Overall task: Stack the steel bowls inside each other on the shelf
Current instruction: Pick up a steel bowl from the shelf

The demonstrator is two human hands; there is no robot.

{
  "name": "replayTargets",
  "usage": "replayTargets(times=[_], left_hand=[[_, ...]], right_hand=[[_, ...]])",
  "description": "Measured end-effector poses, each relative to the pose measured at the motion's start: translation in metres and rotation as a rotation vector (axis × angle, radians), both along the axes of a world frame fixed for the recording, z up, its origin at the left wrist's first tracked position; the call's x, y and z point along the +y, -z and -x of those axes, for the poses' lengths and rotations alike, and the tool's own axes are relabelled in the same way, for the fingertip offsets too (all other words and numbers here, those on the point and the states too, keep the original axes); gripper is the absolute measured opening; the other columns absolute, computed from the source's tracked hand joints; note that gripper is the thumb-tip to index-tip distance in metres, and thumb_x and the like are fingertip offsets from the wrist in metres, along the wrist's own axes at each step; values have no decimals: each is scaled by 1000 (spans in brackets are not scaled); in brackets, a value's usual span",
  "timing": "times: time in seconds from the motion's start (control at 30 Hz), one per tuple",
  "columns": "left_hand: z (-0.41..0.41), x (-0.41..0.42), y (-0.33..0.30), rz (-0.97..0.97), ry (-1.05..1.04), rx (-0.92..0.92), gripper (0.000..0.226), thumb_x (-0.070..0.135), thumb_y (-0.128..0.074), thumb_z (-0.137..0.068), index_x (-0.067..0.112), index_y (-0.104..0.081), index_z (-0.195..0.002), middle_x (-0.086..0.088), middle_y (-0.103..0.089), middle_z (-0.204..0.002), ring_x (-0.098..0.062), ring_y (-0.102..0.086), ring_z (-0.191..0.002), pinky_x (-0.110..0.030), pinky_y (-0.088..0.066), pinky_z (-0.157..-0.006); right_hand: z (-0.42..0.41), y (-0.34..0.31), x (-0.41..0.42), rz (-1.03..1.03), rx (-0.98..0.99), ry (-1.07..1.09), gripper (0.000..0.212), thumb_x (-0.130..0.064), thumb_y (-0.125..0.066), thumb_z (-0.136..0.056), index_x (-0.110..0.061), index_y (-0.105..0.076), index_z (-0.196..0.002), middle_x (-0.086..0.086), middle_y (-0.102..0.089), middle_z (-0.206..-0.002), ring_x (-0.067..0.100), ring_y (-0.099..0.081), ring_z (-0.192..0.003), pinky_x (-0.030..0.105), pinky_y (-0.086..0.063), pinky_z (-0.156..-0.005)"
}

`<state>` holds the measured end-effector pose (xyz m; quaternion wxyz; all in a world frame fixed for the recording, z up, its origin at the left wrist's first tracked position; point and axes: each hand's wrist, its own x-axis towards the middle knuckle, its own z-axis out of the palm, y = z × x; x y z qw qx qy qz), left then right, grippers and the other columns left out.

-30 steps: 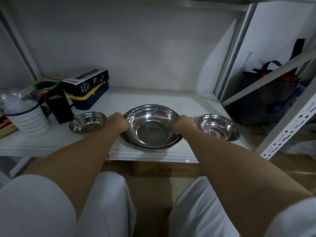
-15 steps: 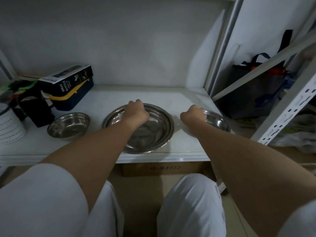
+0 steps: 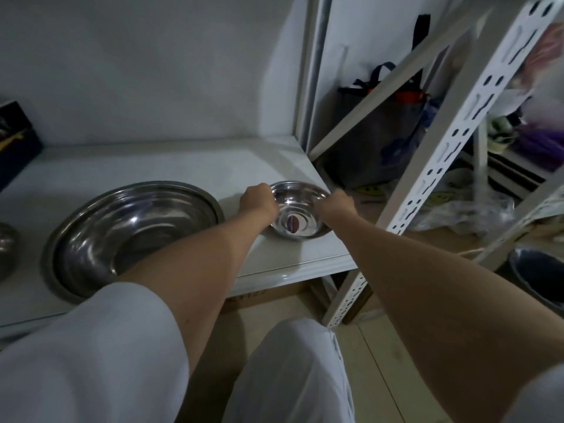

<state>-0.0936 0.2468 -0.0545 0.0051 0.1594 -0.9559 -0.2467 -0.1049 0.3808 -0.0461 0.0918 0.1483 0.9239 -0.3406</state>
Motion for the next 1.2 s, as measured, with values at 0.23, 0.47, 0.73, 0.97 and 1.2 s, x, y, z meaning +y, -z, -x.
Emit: replayTargets(times=[0.23,0.47,0.73,0.97,1.2], left_hand=[[1,-13,-33,-33,-75,105,31,4,-55,-86,0,-65,-115,-21,-65,-121,-37,-61,-113,-35,-49,-88],[-44,-92,-81,-42,-248,247,33,4,-54,-84,1,-70,-113,-20,-68,-116,-37,-63,-111,-34,-49,-85],[-129,-228,-33,-119,-493,129,28,6,-51,-89,-2,-68,-109,-19,-68,-111,-35,-65,-103,-32,-47,-73],[-165,-272,-30,-111,-490,71,18,7,-54,-84,1,-65,-97,-19,-68,-102,-33,-64,-92,-30,-46,-68],[-170,-272,-25,-65,-404,57,14,4,-53,-83,-2,-66,-83,-14,-61,-81,-32,-64,-83,-33,-49,-64]], right_hand=[[-2,-31,-9,26,115,1,46,-18,-49,-88,-6,-47,-132,17,-47,-135,38,-47,-122,48,-45,-102],[-27,-69,-87,54,228,-165,46,-23,-48,-86,-7,-51,-129,18,-54,-131,36,-53,-119,46,-47,-101],[-89,-39,-220,22,74,-456,50,-27,-51,-84,-6,-53,-129,19,-55,-131,39,-54,-119,42,-47,-100],[-96,-29,-271,-100,79,-644,42,-30,-52,-91,-5,-57,-123,17,-63,-119,30,-61,-94,35,-51,-80],[-95,-28,-273,-178,168,-626,37,-23,-50,-90,-3,-58,-120,16,-61,-120,35,-56,-114,41,-47,-98]])
